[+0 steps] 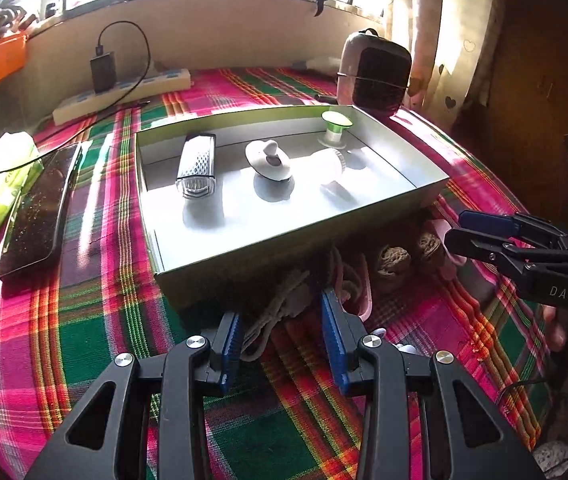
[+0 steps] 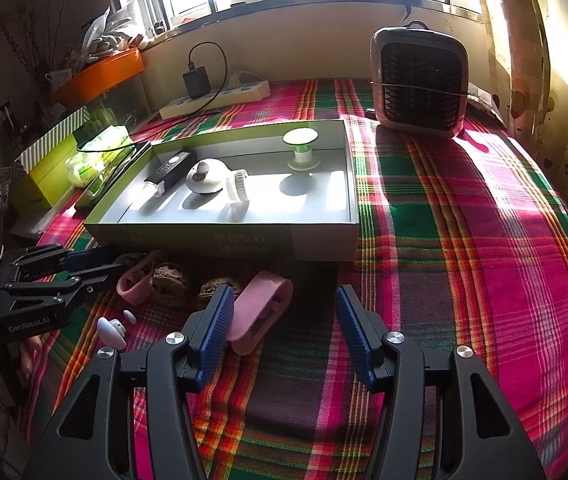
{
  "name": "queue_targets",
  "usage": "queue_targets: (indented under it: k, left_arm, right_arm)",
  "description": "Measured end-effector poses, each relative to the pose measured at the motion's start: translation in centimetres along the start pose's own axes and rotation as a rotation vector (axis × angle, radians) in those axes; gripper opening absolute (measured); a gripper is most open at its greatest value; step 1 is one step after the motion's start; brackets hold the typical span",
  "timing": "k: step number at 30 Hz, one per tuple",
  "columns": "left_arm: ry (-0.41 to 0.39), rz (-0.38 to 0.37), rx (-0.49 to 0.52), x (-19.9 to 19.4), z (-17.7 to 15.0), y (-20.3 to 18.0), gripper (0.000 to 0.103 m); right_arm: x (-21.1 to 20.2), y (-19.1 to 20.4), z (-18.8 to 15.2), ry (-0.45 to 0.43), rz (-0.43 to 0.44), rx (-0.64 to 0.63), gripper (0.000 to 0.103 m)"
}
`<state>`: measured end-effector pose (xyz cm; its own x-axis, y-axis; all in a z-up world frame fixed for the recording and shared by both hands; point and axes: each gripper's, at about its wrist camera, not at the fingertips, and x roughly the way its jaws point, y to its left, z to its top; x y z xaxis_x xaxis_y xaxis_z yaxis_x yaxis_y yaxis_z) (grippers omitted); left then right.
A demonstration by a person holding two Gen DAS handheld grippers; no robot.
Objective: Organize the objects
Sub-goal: 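Move both grippers toward the items lying in front of the box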
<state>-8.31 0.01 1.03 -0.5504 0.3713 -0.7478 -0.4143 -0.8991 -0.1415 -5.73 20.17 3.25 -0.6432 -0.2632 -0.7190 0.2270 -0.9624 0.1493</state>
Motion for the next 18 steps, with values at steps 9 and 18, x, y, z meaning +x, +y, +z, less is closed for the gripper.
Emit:
queue_targets:
  k: [9, 18]
  left_arm:
    - [0.011, -0.045, -0.003, -0.4, -1.0, -0.7, 0.034]
    - [0.005, -0.054, -0.032, -0.3, -0.9, -0.4, 0.034]
  right_arm:
    - [-0.2, -0.1, 0.0, -0.002, -0.008, -0.002, 0.054]
    - [-0.6, -0.7, -0.1, -0.005, -0.050, 0.004, 0.054]
